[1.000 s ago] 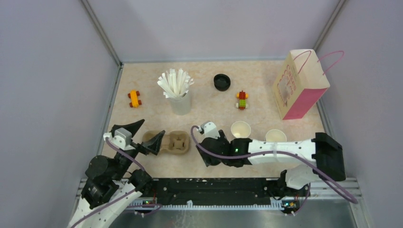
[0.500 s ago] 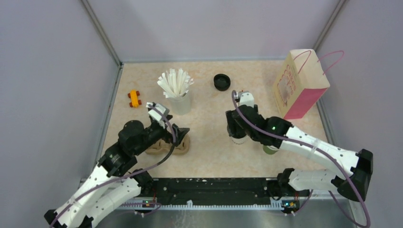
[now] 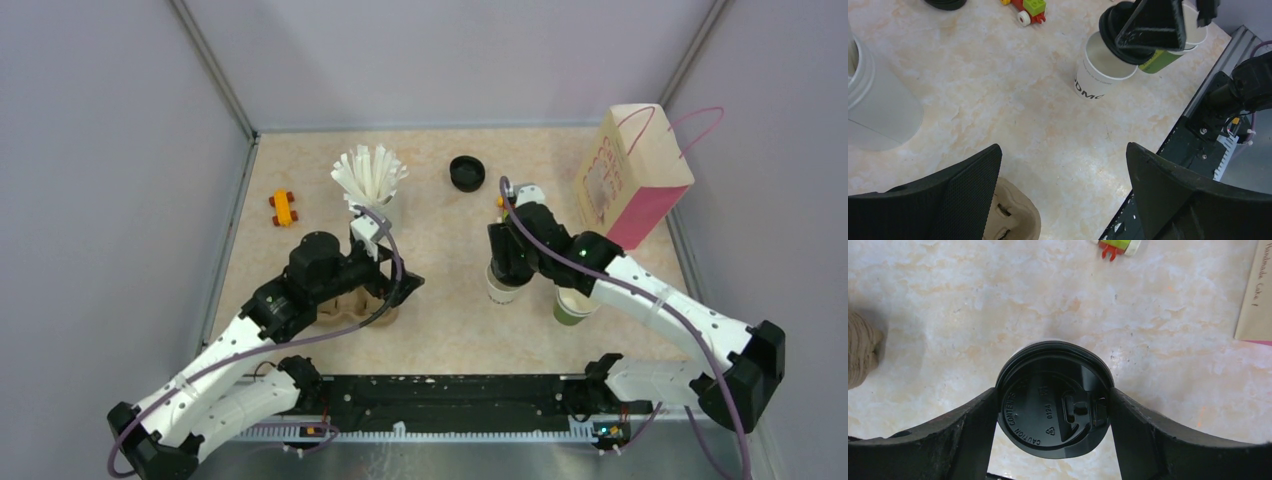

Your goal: Pack the takeout coffee

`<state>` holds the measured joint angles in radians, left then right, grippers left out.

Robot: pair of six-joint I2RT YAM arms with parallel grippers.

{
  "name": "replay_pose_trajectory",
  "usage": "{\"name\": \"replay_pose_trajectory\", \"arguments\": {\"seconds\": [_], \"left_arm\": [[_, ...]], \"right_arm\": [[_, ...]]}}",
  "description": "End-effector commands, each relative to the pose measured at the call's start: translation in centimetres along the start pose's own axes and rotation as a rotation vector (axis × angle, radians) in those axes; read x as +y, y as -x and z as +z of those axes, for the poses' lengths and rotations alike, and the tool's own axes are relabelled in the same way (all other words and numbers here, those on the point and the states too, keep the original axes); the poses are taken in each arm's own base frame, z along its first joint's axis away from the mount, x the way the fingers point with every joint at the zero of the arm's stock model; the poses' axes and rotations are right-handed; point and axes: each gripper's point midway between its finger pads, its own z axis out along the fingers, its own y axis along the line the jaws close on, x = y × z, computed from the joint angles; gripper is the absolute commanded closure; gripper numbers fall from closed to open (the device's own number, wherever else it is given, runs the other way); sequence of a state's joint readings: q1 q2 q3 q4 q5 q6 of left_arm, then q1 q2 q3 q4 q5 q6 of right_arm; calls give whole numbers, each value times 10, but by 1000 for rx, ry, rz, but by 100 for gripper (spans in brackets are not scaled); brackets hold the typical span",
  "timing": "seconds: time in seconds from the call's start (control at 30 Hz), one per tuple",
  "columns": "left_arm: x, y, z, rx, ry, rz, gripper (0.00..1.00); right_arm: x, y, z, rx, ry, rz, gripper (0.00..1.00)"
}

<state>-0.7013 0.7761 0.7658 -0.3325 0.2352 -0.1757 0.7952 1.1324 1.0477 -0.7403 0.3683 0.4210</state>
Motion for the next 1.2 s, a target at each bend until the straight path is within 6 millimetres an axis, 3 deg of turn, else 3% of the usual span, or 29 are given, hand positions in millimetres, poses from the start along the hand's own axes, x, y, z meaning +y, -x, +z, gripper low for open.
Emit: {"name": "replay_pose_trajectory", "arguments": {"seconds": [0.0,1.17], "left_arm": [[-7,26,-8,-128,-19,18,1],[5,14,-17,-134,43,32,1]], "right_arm": [[9,-2,6,51,34,-29,26],[12,-14,37,123,25,-67,21]]}}
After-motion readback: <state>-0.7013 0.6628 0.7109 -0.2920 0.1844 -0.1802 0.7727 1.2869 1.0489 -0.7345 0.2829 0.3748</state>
